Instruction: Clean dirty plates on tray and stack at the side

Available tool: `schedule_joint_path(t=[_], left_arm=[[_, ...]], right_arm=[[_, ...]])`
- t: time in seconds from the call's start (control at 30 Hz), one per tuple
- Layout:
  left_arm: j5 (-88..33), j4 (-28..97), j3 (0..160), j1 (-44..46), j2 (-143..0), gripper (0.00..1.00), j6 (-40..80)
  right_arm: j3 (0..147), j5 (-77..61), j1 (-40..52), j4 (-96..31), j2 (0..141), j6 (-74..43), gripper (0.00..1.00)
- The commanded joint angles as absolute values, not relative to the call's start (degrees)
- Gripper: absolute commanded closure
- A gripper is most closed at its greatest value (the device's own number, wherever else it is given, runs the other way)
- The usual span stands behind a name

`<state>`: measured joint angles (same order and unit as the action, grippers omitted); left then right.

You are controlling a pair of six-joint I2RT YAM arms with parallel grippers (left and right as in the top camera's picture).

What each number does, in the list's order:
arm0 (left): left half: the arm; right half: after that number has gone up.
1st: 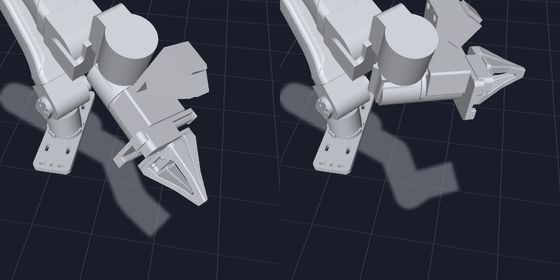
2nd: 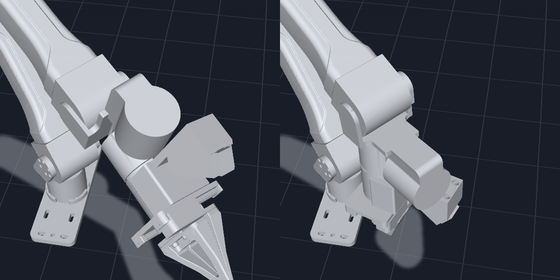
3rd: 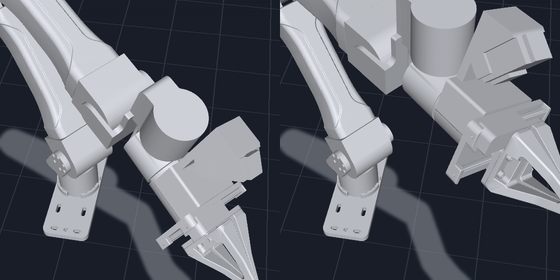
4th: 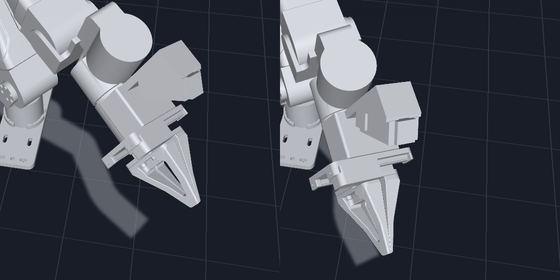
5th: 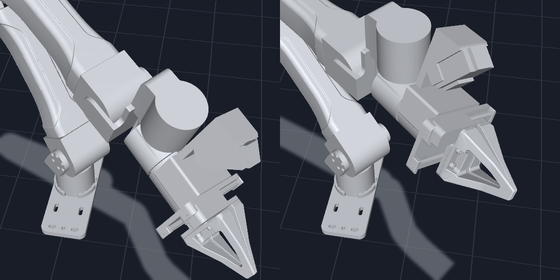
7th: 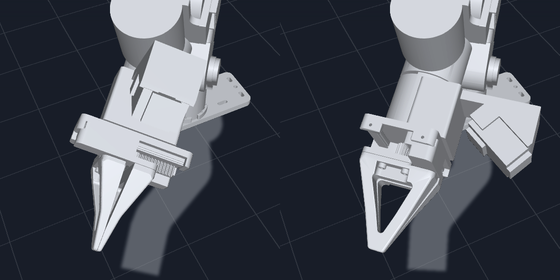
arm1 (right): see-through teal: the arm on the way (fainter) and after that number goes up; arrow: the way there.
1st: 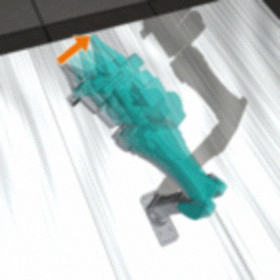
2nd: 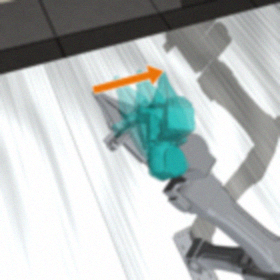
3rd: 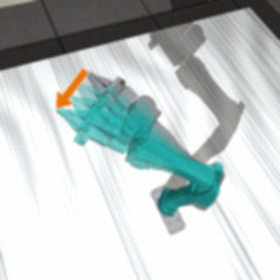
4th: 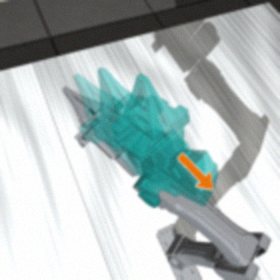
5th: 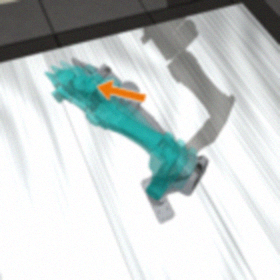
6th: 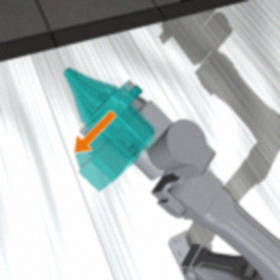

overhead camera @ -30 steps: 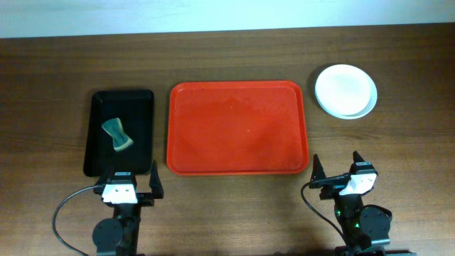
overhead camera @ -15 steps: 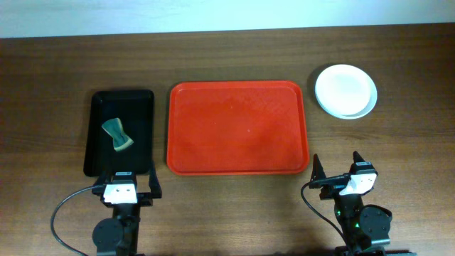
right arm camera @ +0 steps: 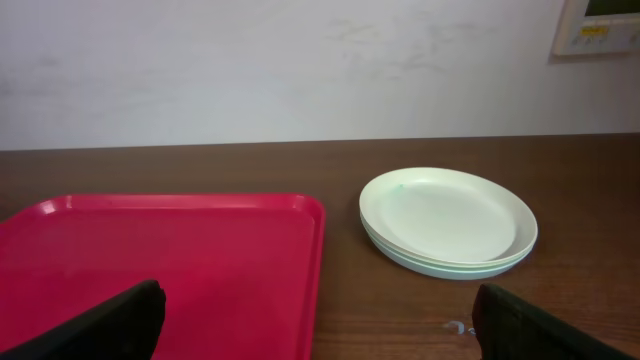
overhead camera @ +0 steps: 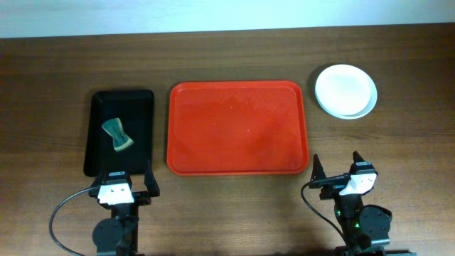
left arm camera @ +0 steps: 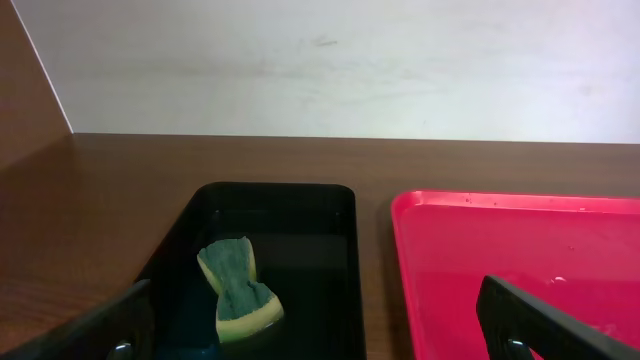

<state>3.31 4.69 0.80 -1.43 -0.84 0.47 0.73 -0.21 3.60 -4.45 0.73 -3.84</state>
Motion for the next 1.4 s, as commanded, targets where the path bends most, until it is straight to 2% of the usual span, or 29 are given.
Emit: schedule_joint_path(t=[0.0,1.37], left_arm=[[4.16,4.8,0.49,-1.1,-0.27,0.01,-0.54],[3.22,4.62,0.51,-1.13,-0.3,0.01,-1.76]], right_arm=[[0.32,0.27,4.08,-4.69,0.21,-3.38,0.01],[0.32,0.27,4.08,-4.69,0.21,-3.38,0.01]])
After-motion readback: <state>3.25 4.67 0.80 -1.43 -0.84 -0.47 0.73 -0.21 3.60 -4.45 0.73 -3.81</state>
